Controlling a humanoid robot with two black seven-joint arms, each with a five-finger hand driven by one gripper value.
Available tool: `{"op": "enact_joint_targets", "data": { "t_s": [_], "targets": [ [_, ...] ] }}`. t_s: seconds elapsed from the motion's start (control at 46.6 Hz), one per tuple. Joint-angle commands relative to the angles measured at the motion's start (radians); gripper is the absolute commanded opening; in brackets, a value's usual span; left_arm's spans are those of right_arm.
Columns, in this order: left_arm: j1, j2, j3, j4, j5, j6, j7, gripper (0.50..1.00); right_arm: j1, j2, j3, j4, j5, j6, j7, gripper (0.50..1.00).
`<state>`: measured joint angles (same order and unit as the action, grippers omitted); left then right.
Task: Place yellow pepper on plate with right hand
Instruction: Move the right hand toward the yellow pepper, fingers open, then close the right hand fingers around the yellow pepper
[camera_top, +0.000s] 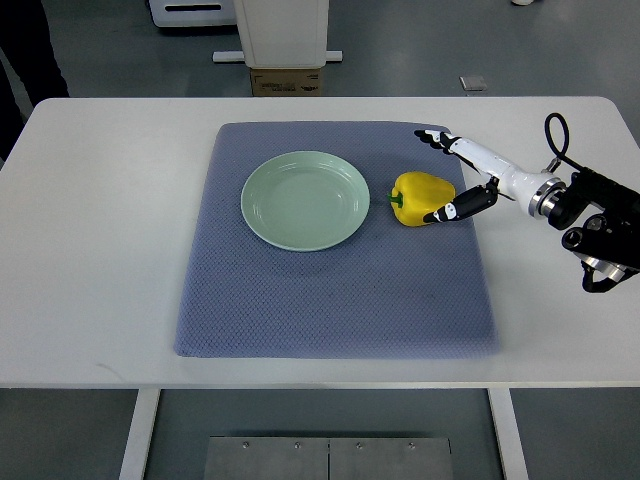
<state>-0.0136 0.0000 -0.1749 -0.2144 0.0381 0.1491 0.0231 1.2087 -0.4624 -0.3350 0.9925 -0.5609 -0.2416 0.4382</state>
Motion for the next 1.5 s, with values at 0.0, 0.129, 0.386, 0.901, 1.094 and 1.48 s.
{"op": "enact_joint_targets", "data": {
  "t_s": [0.0, 0.129, 0.386, 0.901, 1.094, 1.48],
  "targets": [
    [0.0, 0.0, 0.0, 0.0, 0.0, 0.001, 0.0, 1.0, 0.003, 0.013, -0.013, 0.0, -0.001, -0.001, 0.0, 1.0],
    [0.0, 0.0, 0.0, 0.0, -0.001, 0.0, 0.0, 1.0, 0.015, 0.022, -0.041, -0.002, -0.002, -0.002, 0.002, 1.0],
    [0.0, 0.0, 0.0, 0.0, 0.0, 0.0, 0.0, 1.0, 0.026, 0.065, -0.087, -0.034, -0.002, -0.016, 0.0, 0.993],
    [0.0, 0.0, 0.0, 0.0, 0.0, 0.0, 0.0, 1.0, 0.014, 0.087, -0.09, -0.055, 0.001, -0.016, -0.013, 0.993],
    [0.0, 0.0, 0.0, 0.0, 0.0, 0.0, 0.0, 1.0, 0.012, 0.097, -0.091, -0.078, 0.001, -0.016, -0.024, 0.981],
    [0.0, 0.0, 0.0, 0.0, -0.001, 0.0, 0.0, 1.0, 0.012, 0.099, -0.107, -0.091, 0.001, -0.016, -0.032, 0.952]
  ]
}}
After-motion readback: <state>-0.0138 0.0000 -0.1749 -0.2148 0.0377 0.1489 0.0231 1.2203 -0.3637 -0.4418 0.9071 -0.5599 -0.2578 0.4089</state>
